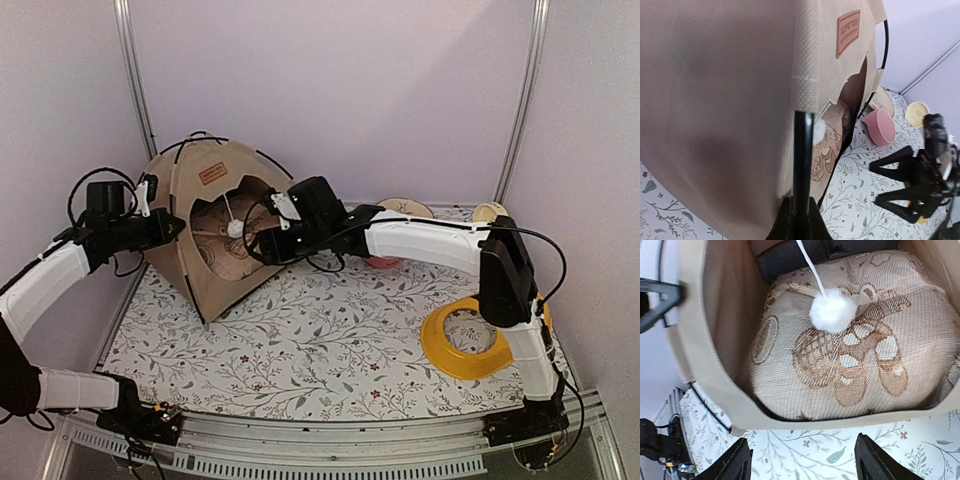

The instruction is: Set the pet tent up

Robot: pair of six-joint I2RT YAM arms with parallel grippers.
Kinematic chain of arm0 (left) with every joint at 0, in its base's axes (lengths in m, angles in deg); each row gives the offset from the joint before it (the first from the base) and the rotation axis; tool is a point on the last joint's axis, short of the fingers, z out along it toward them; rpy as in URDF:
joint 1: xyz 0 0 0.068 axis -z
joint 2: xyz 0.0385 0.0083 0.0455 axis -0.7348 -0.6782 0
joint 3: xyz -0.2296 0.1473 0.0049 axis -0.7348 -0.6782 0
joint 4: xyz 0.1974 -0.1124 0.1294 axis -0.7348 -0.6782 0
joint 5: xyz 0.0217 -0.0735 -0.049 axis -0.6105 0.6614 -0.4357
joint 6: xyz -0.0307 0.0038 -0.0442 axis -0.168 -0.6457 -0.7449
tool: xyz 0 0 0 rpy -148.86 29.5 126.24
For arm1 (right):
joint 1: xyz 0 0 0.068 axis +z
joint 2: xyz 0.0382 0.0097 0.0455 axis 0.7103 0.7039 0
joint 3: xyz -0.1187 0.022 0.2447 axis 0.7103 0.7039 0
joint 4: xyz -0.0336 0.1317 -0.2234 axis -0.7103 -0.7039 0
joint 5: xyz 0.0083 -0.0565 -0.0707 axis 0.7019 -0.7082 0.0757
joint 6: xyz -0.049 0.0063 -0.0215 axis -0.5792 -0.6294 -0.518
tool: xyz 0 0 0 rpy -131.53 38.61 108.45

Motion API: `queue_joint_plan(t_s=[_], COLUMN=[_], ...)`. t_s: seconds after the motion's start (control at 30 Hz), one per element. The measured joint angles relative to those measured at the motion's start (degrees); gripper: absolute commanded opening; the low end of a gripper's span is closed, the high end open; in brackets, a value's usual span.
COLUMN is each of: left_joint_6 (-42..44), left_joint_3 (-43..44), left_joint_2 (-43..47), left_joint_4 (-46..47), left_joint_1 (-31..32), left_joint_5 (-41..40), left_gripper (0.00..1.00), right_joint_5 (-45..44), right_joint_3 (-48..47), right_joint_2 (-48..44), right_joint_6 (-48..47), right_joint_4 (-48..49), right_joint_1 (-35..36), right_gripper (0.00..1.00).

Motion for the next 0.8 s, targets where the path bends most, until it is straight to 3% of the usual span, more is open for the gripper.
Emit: queue_joint_plan(t_s=[0.13,0.3,0.53,0.8], left_joint_6=[2.3,6.2,8.3,1.0], left_joint_3=[2.5,3.5,1.4,-5.1], left_joint_2=[-3.6,-4.8,1.4,6.3], left_joint_4=[-0.1,-0.1,1.6,10.7], left_joint_1=[-1.5,-1.8,2.8,13.6], left_joint_5=[1.4,12.2,22.5,30.1], left_gripper=[0.0,0.0,0.0,0.0], right_joint_5=[-0.5,-3.5,-6.3,-7.1], right_joint_3=[8.5,14.0,15.6,15.6], right_joint_2=[-11.5,-20.5,-19.3,-14.2], right_joint_6=[-1.1,-2.3,-3.7,-3.6], right_joint_4=[0.9,2.8,2.4,3.4], right_joint_1=[-0.2,-0.6,-1.0,0.0], right_gripper=[0.75,0.75,0.73,0.71])
